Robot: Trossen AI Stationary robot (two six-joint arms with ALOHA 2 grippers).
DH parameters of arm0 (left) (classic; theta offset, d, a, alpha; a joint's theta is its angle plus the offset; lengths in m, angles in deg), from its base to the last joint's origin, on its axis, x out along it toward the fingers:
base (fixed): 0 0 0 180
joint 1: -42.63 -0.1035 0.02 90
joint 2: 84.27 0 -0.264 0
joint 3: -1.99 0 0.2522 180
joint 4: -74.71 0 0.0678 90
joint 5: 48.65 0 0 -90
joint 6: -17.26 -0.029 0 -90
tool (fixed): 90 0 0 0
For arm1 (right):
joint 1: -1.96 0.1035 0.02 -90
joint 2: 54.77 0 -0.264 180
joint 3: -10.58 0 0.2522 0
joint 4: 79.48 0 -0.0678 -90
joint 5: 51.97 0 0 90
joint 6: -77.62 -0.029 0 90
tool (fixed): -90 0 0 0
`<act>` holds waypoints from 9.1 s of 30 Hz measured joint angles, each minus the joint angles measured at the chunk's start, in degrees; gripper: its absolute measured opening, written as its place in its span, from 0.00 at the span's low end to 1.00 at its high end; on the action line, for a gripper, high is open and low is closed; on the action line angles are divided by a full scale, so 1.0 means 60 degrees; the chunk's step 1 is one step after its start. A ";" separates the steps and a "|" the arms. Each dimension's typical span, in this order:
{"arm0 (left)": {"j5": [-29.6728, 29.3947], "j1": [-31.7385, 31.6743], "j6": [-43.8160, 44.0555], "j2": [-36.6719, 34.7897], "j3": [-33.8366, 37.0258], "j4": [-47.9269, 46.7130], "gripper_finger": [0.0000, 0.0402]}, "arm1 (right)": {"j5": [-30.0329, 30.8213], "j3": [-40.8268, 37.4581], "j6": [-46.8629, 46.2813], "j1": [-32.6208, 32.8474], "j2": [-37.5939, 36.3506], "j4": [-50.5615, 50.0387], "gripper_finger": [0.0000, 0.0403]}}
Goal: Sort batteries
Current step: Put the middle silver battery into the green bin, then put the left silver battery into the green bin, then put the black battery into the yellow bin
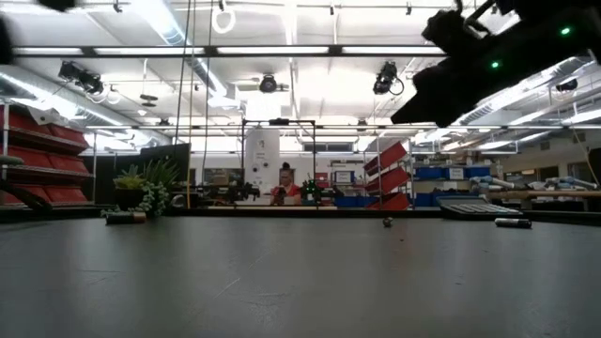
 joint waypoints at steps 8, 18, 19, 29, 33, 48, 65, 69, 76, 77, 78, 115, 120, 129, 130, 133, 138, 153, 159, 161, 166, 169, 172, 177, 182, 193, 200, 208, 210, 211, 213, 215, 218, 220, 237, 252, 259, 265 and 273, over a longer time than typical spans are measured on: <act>0.1104 0.2134 0.4957 0.0488 0.0000 0.0806 0.09 | 0.0072 -0.0004 0.0221 -0.0914 0.0146 0.0511 0.40; 0.1947 0.2354 0.6007 0.1563 0.0000 0.0865 0.47 | -0.1804 -0.0004 0.1658 -0.1592 0.1255 0.3078 0.38; 0.1963 0.2245 0.5926 0.1541 0.0000 0.0883 0.48 | -0.1914 -0.0004 0.1663 -0.1644 0.1375 0.3135 0.38; -0.1121 0.0029 0.1402 0.1300 0.0000 0.1446 0.46 | -0.2116 -0.0007 0.1389 -0.1277 0.1391 0.1682 0.38; -0.3654 -0.0904 -0.1353 0.1303 0.0000 0.1383 0.45 | -0.2175 -0.0004 -0.0842 -0.1129 0.0079 -0.1273 0.38; -1.1488 -0.2545 -0.7482 0.1311 0.0000 0.3744 0.45 | -0.2086 -0.1795 -0.4532 -0.0582 0.0891 0.2553 0.38; -1.3642 -0.2563 -0.8717 0.1326 -0.0004 0.4500 0.45 | -0.1294 -0.1209 -0.2847 -0.0782 0.5863 0.7525 0.42; -1.3549 -0.2563 -0.8714 0.1383 0.0000 0.4362 0.45 | -0.1764 -0.1269 -0.1543 -0.0883 0.5883 0.7775 0.50; -1.2666 -0.2552 -0.8712 0.1383 0.0000 0.4239 0.45 | -0.3186 -0.2368 -0.0943 -0.1236 0.4598 0.7733 0.60; -1.2630 -0.2552 -0.8712 0.1383 0.0000 0.4236 0.45 | -0.3517 -0.2512 -0.0855 -0.1387 0.4419 0.7753 0.60; -1.2615 -0.2553 -0.8712 0.1383 0.0000 0.4232 0.45 | -0.4000 -0.2595 -0.0841 -0.1589 0.4254 0.7750 0.60; -1.2616 -0.3208 -0.8723 0.1376 0.0000 0.3846 0.45 | -0.7697 -0.1941 -0.0199 -0.4014 0.4257 0.5685 0.47; -1.1775 -0.3208 -0.8683 0.1373 0.0000 0.4005 0.45 | -0.7529 -0.1852 -0.0130 -0.3834 0.4281 0.5601 0.47; -0.9459 -0.3225 -0.8718 0.1592 0.0000 0.5358 0.45 | -0.7016 -0.1865 -0.0052 -0.3345 0.4329 0.5728 0.47; -0.9284 -0.3239 -0.8726 0.1668 0.0000 0.5603 0.45 | -0.7006 -0.1871 0.0003 -0.3285 0.4325 0.5827 0.47; -0.8637 -0.3252 -0.8923 0.1975 0.0004 0.6280 0.45 | -0.7175 -0.1899 0.0223 -0.3005 0.4102 0.6167 0.47; -0.7221 -0.3248 -0.8967 0.2577 0.0004 0.7286 0.45 | -0.7380 -0.1668 0.1032 -0.2131 0.3193 0.6319 0.47; -0.5559 -0.3634 -0.7872 0.3715 0.0004 0.9933 0.45 | -0.3177 0.0652 0.8115 0.0983 0.2483 0.5126 0.47; -0.5415 -0.3627 -0.7874 0.3712 0.0004 1.0766 0.45 | -0.2330 0.0951 1.0054 0.1442 0.2475 0.5149 0.47; -0.5455 -0.3627 -0.7893 0.3715 0.0004 1.0868 0.45 | -0.2287 0.1018 1.0199 0.1487 0.2475 0.5171 0.47; -0.5541 -0.3634 -0.7924 0.3704 0.0004 1.1332 0.45 | -0.2323 0.1256 1.0390 0.1501 0.2475 0.5180 0.47; -0.5682 -0.3634 -0.7929 0.3711 0.0004 1.1463 0.45 | -0.2441 0.1437 1.0688 0.1503 0.2472 0.5204 0.47; -0.5688 -0.3634 -0.8008 0.3711 0.0004 1.1619 0.45 | -0.2541 0.1607 1.0988 0.1507 0.2468 0.5200 0.47; -0.5688 -0.3625 -0.8731 0.3711 0.0004 1.1958 0.43 | -0.3212 0.1834 1.1102 0.1490 0.2468 0.5199 0.47; -0.5607 -0.3583 -0.9356 0.3708 0.0000 1.2004 0.18 | -0.3260 0.1869 1.1221 0.1478 0.2468 0.5188 0.47; -0.5691 -0.3534 -0.9716 0.3666 0.0005 1.1109 0.09 | -0.3167 0.1883 0.8901 0.1501 0.2454 0.5305 0.50; -0.4967 -0.3054 -0.7834 0.2109 -0.0004 0.7045 0.09 | -0.0119 0.1880 0.8669 0.2001 0.2435 0.5554 0.69; -0.0663 -0.1109 -0.1688 0.1052 -0.0004 0.2107 0.09 | -0.0043 0.1618 0.8523 0.1465 0.2435 0.5653 0.66; -0.0117 -0.0342 -0.0086 0.1048 -0.0004 0.1780 0.09 | -0.0079 0.1552 0.8472 0.1096 0.2435 0.5714 0.64; -0.0021 0.0036 0.0739 0.1067 -0.0004 0.1721 0.09 | -0.0161 0.1514 0.8408 0.0895 0.2435 0.5791 0.63; -0.0038 0.0741 0.2249 0.1129 -0.0004 0.1816 0.10 | -0.0410 0.1420 0.8308 0.0465 0.2435 0.6180 0.61; -0.0286 0.1447 0.3629 0.1128 -0.0004 0.1799 0.10 | -0.0977 0.1309 0.8092 0.0033 0.2435 0.6655 0.59; -0.0903 0.2317 0.5208 0.1161 -0.0004 0.1742 0.10 | -0.2374 0.1217 0.7871 -0.0536 0.2435 0.7363 0.56; -0.1392 0.2802 0.5913 0.1214 -0.0004 0.1668 0.10 | -0.3543 0.1220 0.7746 -0.0826 0.2432 0.7585 0.54; -0.1384 0.3316 0.6832 0.1987 0.0004 0.0796 0.31 | -0.7119 0.1217 0.5009 -0.1550 0.2360 0.6682 0.52; -0.1947 0.2499 0.5361 0.1573 0.0000 0.0655 0.38 | -0.6370 0.1217 0.4440 -0.0771 0.2006 0.6207 0.50; -0.2818 0.1519 0.3144 0.1571 0.0000 0.0709 0.38 | -0.6362 0.1217 0.2641 -0.0976 0.1991 0.5649 0.49; -0.2970 0.0609 0.1463 0.1569 0.0000 0.0522 0.38 | -0.6352 0.1217 0.2309 -0.1259 0.1991 0.5143 0.49; -0.3178 -0.0364 -0.0582 0.1569 0.0000 0.0471 0.38 | -0.6241 0.1217 0.2052 -0.1451 0.1991 0.4474 0.49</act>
